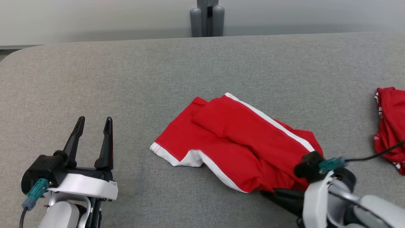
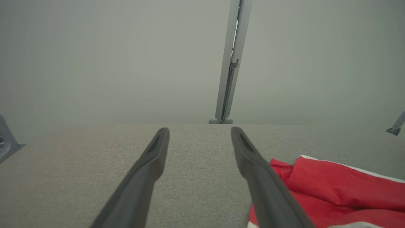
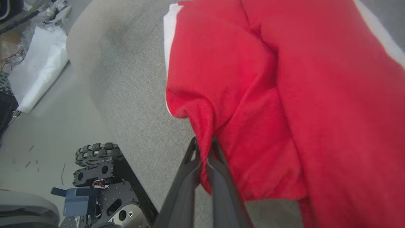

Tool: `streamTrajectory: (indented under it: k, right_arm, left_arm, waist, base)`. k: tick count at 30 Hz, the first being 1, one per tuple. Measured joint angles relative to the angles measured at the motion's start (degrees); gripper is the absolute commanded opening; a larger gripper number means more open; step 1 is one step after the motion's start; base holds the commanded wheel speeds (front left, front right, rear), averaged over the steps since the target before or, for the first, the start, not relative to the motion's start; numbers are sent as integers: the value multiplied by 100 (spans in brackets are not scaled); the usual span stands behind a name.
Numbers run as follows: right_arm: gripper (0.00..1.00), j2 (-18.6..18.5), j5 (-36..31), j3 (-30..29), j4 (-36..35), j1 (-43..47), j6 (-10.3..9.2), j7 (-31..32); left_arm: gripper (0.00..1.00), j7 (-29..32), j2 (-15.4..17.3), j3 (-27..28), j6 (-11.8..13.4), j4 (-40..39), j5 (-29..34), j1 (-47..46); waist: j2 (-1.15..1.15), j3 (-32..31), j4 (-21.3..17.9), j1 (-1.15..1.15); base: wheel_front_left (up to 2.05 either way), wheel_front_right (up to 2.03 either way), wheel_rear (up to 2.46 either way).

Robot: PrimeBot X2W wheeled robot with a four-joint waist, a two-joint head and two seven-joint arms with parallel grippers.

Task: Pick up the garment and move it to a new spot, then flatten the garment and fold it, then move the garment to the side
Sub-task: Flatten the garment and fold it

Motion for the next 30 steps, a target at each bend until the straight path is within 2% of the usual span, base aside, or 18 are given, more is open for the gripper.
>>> streamTrajectory:
  k: [3, 6, 9, 12, 16, 18, 19, 20, 21, 25, 30]
  right_arm:
    - [0, -489, 943, -183, -561, -30, -1, 546]
    - [0, -768, 1811, -458, -768, -9, 0, 1004]
    - [0, -876, 2579, -816, -775, 11, -1, 1227]
    - [1, -900, 2881, -1060, -563, -163, 0, 1360]
    - [20, -809, 2958, -1188, 26, -605, -1, 1485]
    - [25, -699, 2907, -1191, 322, -867, 0, 1480]
    - [39, -657, 2837, -1165, 453, -996, -1, 1457]
    - [79, -600, 2736, -1145, 560, -1128, -1, 1348]
    - [100, -546, 2689, -1118, 694, -1263, -1, 1287]
    - [100, -449, 2227, -920, 1169, -1663, -1, 515]
    - [100, -593, 1482, -371, 1757, -1841, -1, -528]
  left_arm:
    - [100, 0, -20, 40, -41, -11, 10, 3]
    - [100, 0, -43, 64, -65, -15, 57, 3]
    - [100, 0, -68, 65, -115, -10, 78, 2]
    - [100, 0, -87, 55, -146, 11, 111, -34]
    - [100, -1, -141, -9, -200, 63, 157, -109]
    - [100, -1, -187, -46, -245, 78, 172, -211]
    - [100, -1, -203, -69, -268, 93, 182, -259]
    - [100, -1, -215, -79, -291, 109, 197, -294]
    - [100, -1, -231, -89, -294, 123, 214, -319]
    - [100, -1, -294, -92, -349, 199, 241, -431]
    - [100, -1, -374, -37, -419, 270, 294, -504]
  waist:
    - [0, -10, -60, 0]
    - [0, -11, -81, 0]
    - [0, 14, -68, 0]
    - [0, 79, -41, 0]
    - [0, 202, 37, 0]
    - [0, 276, 89, 0]
    - [0, 318, 119, 0]
    - [0, 362, 147, 0]
    - [0, 406, 174, 0]
    - [0, 567, 265, 0]
    - [0, 645, 298, 0]
  base:
    - [0, 0, 0]
    - [0, 0, 0]
    - [0, 0, 0]
    - [0, 0, 0]
    - [0, 0, 0]
    - [0, 0, 0]
    - [0, 0, 0]
    - [0, 0, 0]
    - [0, 0, 0]
    - [0, 0, 0]
    - [0, 0, 0]
